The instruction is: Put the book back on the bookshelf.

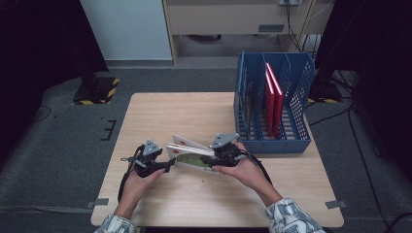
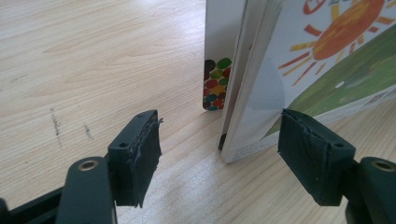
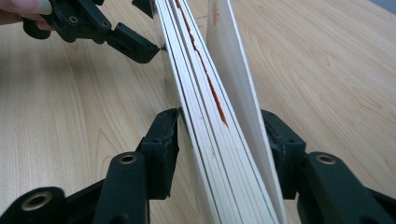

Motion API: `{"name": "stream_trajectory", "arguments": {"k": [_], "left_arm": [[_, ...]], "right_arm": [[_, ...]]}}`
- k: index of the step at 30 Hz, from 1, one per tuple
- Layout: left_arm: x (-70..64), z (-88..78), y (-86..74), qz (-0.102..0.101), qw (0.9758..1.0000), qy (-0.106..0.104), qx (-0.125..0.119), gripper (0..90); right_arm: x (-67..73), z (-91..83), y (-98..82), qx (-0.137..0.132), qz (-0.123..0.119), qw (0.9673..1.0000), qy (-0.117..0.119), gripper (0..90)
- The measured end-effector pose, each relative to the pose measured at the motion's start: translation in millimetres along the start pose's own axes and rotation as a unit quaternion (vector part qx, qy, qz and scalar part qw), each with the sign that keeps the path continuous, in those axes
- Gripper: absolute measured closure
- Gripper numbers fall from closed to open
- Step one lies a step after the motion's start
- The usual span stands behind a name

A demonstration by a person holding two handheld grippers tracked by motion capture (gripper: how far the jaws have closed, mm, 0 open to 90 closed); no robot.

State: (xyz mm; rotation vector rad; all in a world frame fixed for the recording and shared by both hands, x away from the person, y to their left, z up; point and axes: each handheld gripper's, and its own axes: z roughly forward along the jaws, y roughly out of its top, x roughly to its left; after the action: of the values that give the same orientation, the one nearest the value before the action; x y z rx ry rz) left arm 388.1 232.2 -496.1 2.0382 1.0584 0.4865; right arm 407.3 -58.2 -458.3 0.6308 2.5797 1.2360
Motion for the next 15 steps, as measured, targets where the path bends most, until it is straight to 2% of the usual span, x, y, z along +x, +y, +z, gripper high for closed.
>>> {"name": "stream_trajectory", "arguments": {"k": [15], "left_arm": [[0.3, -0.3, -0.3, 0.0, 1.0, 0.001, -0.001, 29.4]], "right_arm": [[-4.9, 8.3, -1.2, -0.002, 0.008, 0.9995, 0.03, 60.9]]}}
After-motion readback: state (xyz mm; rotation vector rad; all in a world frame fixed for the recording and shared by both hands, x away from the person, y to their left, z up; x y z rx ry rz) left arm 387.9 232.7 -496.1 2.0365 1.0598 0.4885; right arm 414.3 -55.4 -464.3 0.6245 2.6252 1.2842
